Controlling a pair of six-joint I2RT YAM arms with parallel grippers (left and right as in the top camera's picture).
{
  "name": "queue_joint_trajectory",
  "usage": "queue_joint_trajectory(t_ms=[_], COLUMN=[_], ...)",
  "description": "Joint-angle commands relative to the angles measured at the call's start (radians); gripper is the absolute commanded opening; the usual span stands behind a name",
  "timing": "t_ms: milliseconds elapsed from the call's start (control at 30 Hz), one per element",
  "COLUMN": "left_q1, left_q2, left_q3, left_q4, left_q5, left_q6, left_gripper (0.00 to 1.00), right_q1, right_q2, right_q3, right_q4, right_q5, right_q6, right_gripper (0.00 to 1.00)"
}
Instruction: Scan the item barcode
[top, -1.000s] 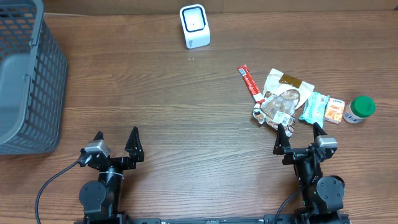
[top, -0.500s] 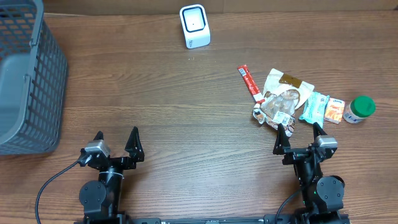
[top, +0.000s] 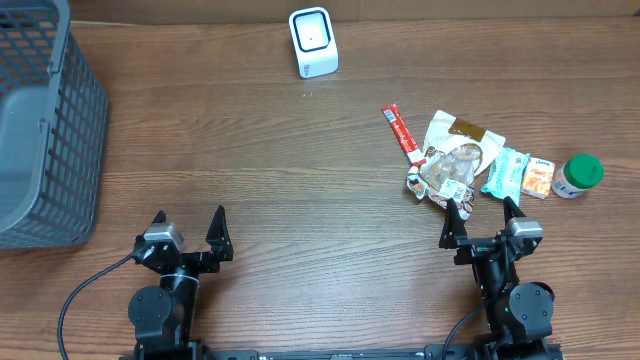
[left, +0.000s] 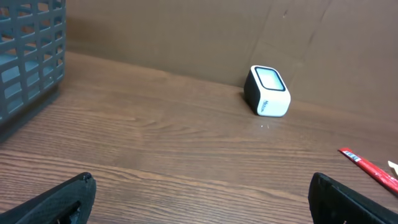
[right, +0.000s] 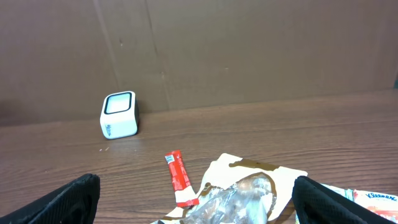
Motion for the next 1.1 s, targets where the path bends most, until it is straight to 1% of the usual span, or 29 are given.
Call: queue_joint_trajectory(t_ms=[0, 133, 300, 367, 1067], left_q1=[-0.003, -0.002, -0.002, -0.002, -0.002], left_q2=[0.002, 0.002, 0.002, 0.003, 0.005], left_q3=[-0.004, -0.004, -0.004, -0.004, -0.004], left_q4=[0.017, 0.070, 0.062, -0.008, -0.009], left_q5=[-0.003, -0.034, -0.046, -0.056, -0.055], left_q6=[0.101, 0.282, 0.288, 0.288, 0.288], left_gripper=[1.00, 1.00, 1.00, 1.00, 1.00], right_q1=[-0.003, -0.003, -0.003, -0.003, -0.003], right_q2=[-0.008, -0.008, -0.008, -0.008, -0.008], right_q3=[-0.011, -0.011, -0.011, -0.011, -0.011], right_q4=[0.003, 0.003, 0.003, 0.003, 0.003], right_q5=[0.002, 0.002, 0.002, 0.002, 0.002], right_q6=[0.005, 0.005, 0.005, 0.005, 0.005], right_gripper=[1.00, 1.00, 1.00, 1.00, 1.00])
